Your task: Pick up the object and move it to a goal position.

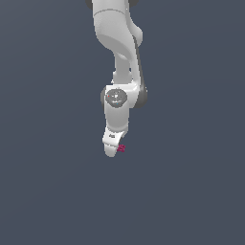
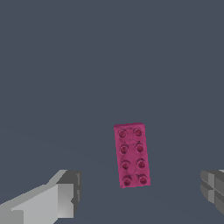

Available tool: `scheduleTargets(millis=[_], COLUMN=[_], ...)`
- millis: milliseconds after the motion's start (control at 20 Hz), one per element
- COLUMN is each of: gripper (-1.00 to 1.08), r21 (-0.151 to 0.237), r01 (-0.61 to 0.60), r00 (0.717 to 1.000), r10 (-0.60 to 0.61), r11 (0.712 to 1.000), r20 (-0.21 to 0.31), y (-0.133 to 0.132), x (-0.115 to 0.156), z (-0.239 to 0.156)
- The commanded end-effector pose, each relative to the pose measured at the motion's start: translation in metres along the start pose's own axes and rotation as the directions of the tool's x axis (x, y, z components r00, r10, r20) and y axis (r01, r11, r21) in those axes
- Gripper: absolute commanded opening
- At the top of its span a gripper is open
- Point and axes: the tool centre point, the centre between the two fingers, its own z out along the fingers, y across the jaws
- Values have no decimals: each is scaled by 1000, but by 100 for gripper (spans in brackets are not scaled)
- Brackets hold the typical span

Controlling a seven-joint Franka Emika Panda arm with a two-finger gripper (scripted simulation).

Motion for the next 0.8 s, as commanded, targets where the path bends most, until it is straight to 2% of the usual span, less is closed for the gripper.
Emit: scheduleTargets(millis=[0,300,750], gripper=[100,100,100], r21=[-3,-6,-6], r01=[43,97,100], r00=[999,995,995], r10=[-43,-97,-100], r11=[999,995,995], r20=[-2,-4,-4], y=[0,1,1], x=[0,1,1], z=[2,5,14])
